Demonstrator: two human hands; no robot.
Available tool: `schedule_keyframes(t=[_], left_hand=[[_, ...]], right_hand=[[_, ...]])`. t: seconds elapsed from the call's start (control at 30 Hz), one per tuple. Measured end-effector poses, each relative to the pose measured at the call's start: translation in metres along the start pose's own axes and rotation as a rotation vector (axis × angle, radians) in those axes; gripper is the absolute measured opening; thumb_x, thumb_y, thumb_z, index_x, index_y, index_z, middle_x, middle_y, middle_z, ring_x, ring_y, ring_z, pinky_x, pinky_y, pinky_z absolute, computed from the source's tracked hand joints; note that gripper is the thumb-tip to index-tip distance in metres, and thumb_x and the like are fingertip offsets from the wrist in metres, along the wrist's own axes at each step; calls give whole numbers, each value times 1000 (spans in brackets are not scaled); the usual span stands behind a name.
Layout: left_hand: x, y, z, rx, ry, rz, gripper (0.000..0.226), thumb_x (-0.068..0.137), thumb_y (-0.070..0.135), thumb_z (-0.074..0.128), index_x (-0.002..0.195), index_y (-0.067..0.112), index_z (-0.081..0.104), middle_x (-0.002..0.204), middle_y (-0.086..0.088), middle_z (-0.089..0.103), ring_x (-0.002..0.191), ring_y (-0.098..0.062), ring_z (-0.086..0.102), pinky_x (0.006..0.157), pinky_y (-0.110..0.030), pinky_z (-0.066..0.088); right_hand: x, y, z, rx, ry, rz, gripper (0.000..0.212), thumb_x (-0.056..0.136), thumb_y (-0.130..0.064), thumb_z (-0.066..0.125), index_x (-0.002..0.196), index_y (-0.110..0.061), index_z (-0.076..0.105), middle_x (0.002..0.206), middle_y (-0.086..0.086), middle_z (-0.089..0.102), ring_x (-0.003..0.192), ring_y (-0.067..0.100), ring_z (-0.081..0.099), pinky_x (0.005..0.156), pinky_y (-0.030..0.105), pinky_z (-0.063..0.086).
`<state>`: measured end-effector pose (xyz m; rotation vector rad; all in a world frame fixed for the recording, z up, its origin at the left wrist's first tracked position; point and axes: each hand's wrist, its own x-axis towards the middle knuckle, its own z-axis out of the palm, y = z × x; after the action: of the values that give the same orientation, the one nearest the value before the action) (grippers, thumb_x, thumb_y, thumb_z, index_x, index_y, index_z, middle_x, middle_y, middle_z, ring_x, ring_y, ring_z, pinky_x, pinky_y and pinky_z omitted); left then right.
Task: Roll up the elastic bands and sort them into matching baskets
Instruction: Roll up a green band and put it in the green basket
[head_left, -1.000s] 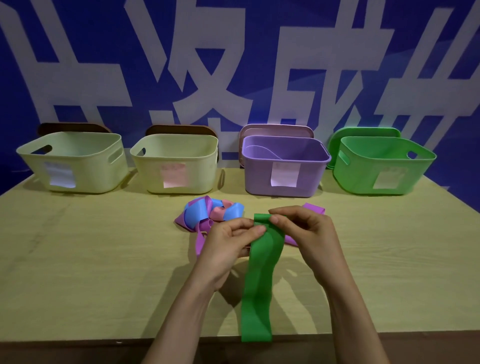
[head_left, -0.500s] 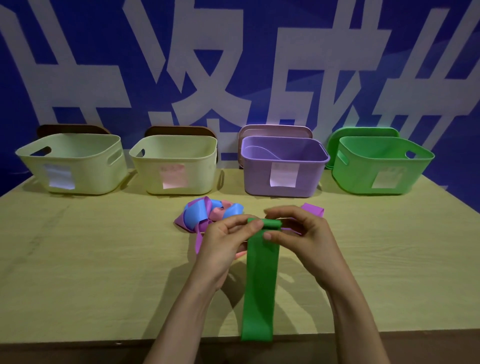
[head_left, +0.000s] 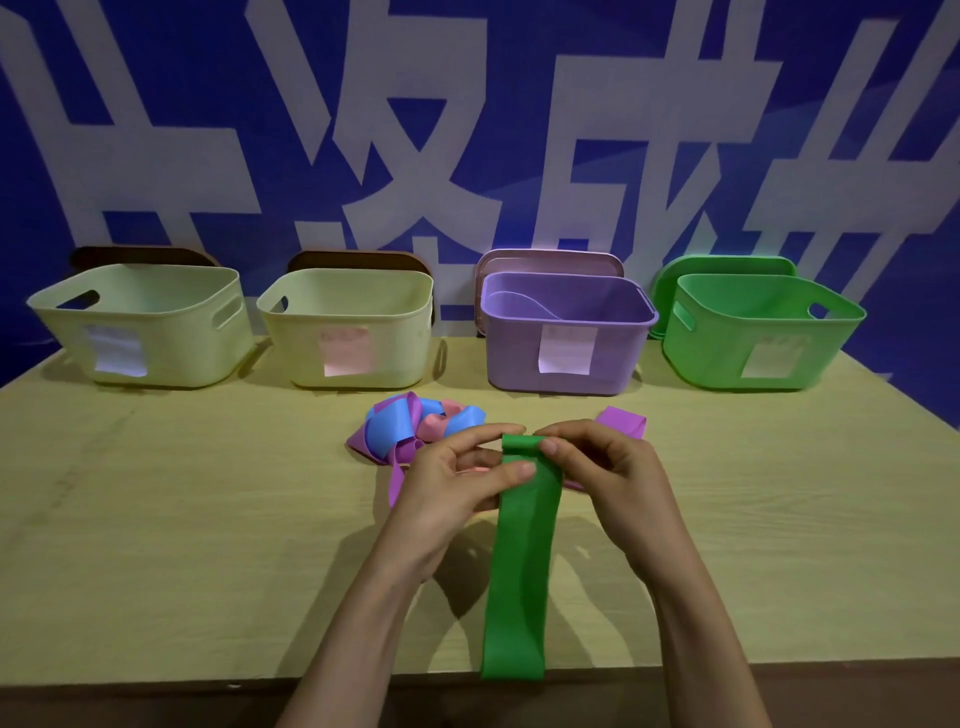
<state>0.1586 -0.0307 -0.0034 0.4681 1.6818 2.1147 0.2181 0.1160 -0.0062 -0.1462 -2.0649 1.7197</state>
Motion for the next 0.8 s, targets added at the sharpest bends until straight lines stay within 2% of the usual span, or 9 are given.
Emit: schedule_keyframes(t=[0.17,0.3,0.37,0.47,0.6,0.73,0.8], left_hand=[[1,-1,-1,1,14,-32,15,82,1,66,96,3,70,85,-12,75,75,-18,72,63,-23,56],[1,1,-2,0,-8,-35,18,84,-2,63,100,0,69,84,-11,74,74,-18,71,63,-21,56],[0,2,-4,21,-22,-28,17,84,-3,62,99,2,69,86,-11,74,77,-18,71,68,-23,55],[-2,4,-7,23,-58,-24,20,85,-7,60,96,7,69,82,-3,74,78,-12,71,66,-20,56],[-3,7,-8,47,-93,-17,24,79,-6,66,98,9,68,85,-1,74,83,-11,70,71,-21,56],[-3,5,-2,-38,4,6,13,80,4,68,93,6,70,82,-6,74,78,-15,71,66,-20,55],[-2,5,0,-51,36,34,13,80,1,68,90,8,70,79,-3,73,75,-12,70,64,-19,54]], right_hand=[[-1,-3,1,43,2,-5,10,81,-13,68,89,-17,73,86,1,74,89,21,69,85,42,56],[-1,-4,-1,72,-18,5,15,79,-7,71,89,-18,73,85,-1,75,85,14,70,80,32,57],[-2,-5,-2,66,-26,4,19,77,-4,72,89,-18,73,86,-2,75,85,13,70,79,30,57],[-2,-5,-2,38,-27,-7,23,74,1,74,87,-18,73,86,-4,75,83,11,70,77,27,57],[0,-3,-1,33,3,-26,26,70,7,75,84,-15,73,86,-4,74,84,11,70,77,24,55],[-1,-5,1,48,-25,-40,29,71,5,75,90,-16,71,91,0,73,86,12,70,76,23,55],[-1,-6,0,89,-51,1,28,74,-7,75,100,-15,69,95,4,71,87,12,69,77,25,56]])
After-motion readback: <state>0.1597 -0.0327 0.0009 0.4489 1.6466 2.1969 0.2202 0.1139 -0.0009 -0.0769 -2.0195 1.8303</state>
